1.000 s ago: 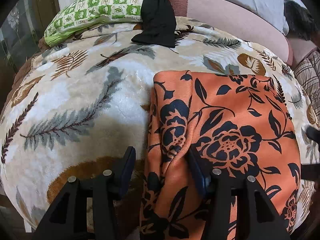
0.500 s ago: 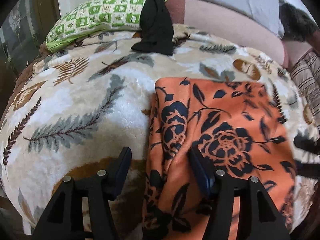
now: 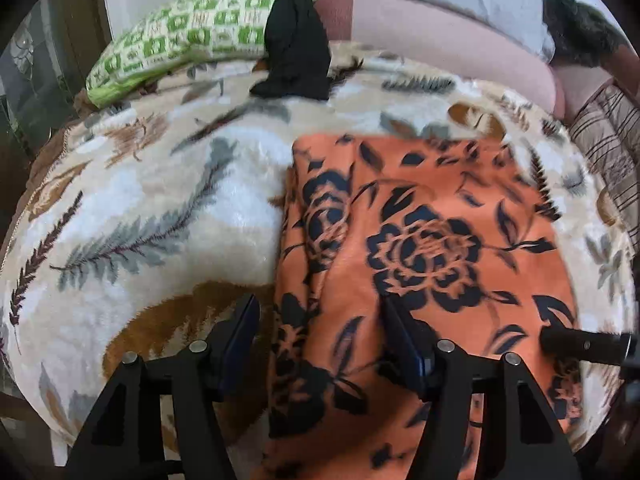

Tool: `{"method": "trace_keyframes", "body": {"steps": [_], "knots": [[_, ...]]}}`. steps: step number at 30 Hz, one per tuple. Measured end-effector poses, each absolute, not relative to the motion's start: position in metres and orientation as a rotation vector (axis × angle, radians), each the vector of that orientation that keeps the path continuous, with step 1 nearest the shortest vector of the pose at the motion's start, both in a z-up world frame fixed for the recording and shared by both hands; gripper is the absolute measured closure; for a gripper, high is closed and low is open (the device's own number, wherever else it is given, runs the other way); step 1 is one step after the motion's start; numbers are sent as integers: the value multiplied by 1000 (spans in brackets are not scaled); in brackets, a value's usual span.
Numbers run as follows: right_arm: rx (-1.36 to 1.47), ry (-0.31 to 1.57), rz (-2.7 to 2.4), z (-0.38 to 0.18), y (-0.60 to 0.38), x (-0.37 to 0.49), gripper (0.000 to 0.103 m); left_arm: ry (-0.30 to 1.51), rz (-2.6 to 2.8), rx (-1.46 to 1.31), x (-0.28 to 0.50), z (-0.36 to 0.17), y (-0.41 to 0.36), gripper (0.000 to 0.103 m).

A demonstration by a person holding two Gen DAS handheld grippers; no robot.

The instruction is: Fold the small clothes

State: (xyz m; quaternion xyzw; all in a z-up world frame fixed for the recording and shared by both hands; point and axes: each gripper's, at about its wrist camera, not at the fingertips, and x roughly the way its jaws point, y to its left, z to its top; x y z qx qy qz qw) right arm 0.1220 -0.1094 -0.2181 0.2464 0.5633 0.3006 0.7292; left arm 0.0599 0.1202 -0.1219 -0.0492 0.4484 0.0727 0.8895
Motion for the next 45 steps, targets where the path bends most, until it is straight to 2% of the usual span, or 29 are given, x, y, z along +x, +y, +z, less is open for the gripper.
{"method": "trace_keyframes", "body": {"steps": [1,2,3,5,10,11,12,15,18,19,20,21,23,26,27,28,29,31,32,34,36,38,41,42,43,44,45], "knots": [[607,1244,685,-217,-116,126,40,906,147,-86,57,-118,117,37],[637,1236,701,-213,-117,128,32,898,151,-64,56,-118,116,37],[658,1211,713,-208,-121,128,30,910,161,-34,58,-123,115,37],[710,1152,726,-199,-133,136,30,976,159,-68,64,-144,125,35],[904,1170,684,-219,-143,192,30,966,158,-88,65,-144,129,33],[930,1224,707,-230,-133,205,34,965,158,-90,65,-144,130,33],[914,1254,726,-234,-121,213,63,965,158,-98,66,-145,132,33],[742,1182,698,-212,-110,208,67,959,157,-111,65,-147,134,28],[753,1245,658,-236,-118,208,67,958,159,-104,63,-148,134,28],[761,1233,675,-232,-120,207,64,957,158,-103,62,-148,134,28],[760,1216,686,-223,-123,205,57,956,154,-108,62,-148,135,28],[768,1201,690,-217,-129,202,40,956,152,-116,62,-149,136,28],[795,1151,679,-205,-132,206,28,956,154,-123,63,-149,136,27],[868,1153,633,-212,-133,232,28,955,154,-122,63,-149,136,27],[858,1185,625,-221,-126,241,34,957,154,-124,63,-148,136,27],[847,1220,645,-228,-120,247,55,957,155,-121,63,-148,135,27],[816,1223,643,-223,-114,246,67,955,152,-123,62,-148,136,27],[698,1154,633,-204,-113,238,67,951,160,-127,62,-150,136,25],[693,1177,610,-209,-116,238,67,950,162,-122,63,-150,136,24],[739,1212,589,-220,-129,236,59,944,167,-110,61,-149,134,24],[777,1207,590,-215,-134,227,27,939,164,-108,60,-149,135,24],[791,1167,645,-203,-143,206,23,939,166,-110,60,-149,135,24],[813,1214,645,-209,-145,171,23,936,175,-103,60,-148,133,24],[799,1251,652,-216,-145,159,24,933,176,-102,60,-149,133,24],[776,1283,668,-222,-140,149,33,934,177,-104,59,-149,133,24],[732,1291,695,-223,-131,139,59,938,170,-108,59,-149,134,24],[682,1258,681,-215,-126,134,62,944,165,-110,60,-148,135,24]]}}
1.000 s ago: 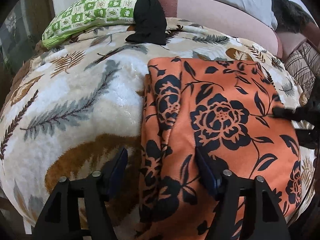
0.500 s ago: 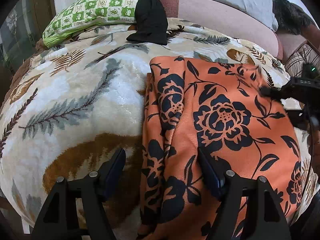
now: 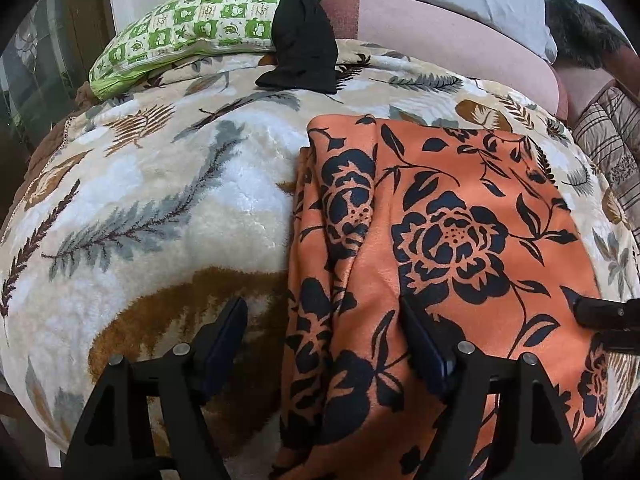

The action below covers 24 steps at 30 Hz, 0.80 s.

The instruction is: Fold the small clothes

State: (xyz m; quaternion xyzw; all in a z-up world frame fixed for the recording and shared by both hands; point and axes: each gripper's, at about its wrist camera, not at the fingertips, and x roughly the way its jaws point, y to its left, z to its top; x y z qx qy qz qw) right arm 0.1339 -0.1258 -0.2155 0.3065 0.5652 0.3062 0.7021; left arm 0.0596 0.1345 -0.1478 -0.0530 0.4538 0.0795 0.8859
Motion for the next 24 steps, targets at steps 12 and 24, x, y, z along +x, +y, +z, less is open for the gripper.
{"method": "trace_keyframes", "body": {"steps": [12,24], "knots": [[663,1184,667,-200,-120,91,29,944,80,-352,-8,-138,159,36],[561,1207,651,-205,-140,80,37,946,-24,-487,-8,-118,183,47]]}}
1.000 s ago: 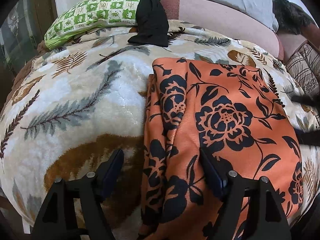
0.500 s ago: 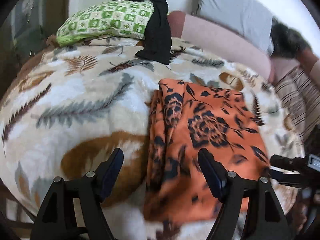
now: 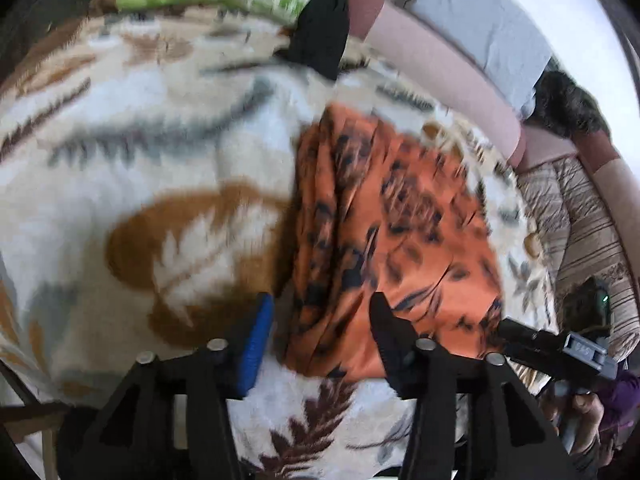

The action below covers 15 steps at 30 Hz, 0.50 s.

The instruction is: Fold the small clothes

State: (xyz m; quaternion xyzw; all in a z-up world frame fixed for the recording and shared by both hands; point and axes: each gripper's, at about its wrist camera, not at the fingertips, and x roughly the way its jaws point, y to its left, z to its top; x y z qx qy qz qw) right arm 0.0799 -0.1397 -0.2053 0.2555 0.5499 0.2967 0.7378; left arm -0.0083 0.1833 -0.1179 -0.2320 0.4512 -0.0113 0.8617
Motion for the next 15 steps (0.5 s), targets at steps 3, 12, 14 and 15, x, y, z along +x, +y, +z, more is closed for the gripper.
{"method": "trace_keyframes", "body": {"steps": [3,12,14,15], "knots": [[575,1166,653,-194,-145,91,36,921,-61,-431,28,-104,190,44],[577,1190,651,-198,-133,135,36,1033,-102,-568,92,-158,210,79],[577,1198,661,-202,-131,134,36,1006,-66,-509,83,-145,202,66],[578,1199,662,-202,-132,135,36,994,-58,-485,78,-140,198,57]]}}
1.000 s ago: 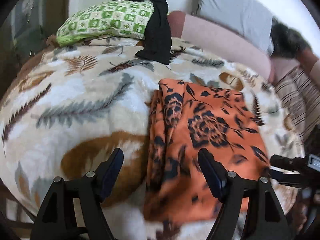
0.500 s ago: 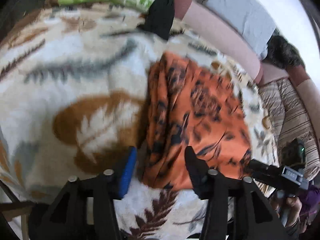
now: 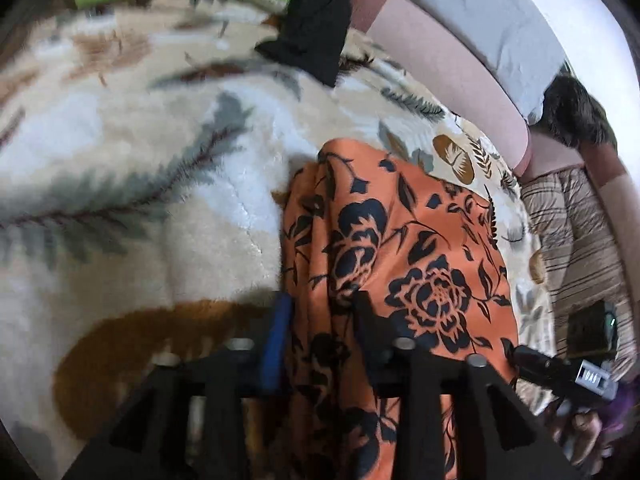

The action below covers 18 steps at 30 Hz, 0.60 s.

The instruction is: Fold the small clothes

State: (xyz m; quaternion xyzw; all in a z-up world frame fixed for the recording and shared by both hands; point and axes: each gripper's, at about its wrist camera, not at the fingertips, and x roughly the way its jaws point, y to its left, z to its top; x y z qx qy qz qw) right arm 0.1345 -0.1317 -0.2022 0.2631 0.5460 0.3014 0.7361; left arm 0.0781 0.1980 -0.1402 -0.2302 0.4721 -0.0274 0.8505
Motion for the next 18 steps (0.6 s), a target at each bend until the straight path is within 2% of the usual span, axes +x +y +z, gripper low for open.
{"method": "trace_keyframes", "body": {"steps": [1,2,3,18], "knots": [[582,1197,666,-202,-133,134,36,979,-70,-473,71,-133,194,52],[584,1191,669,-201,-134,134,33,964,-81,-473,68,-129,194,38],[586,1183,668,-200,-136,132,30,949,-81,-466,63,-126,193,31],[622,1170,634,-193,-146,105,26,928,38,-207,31,-103,161,31]]}}
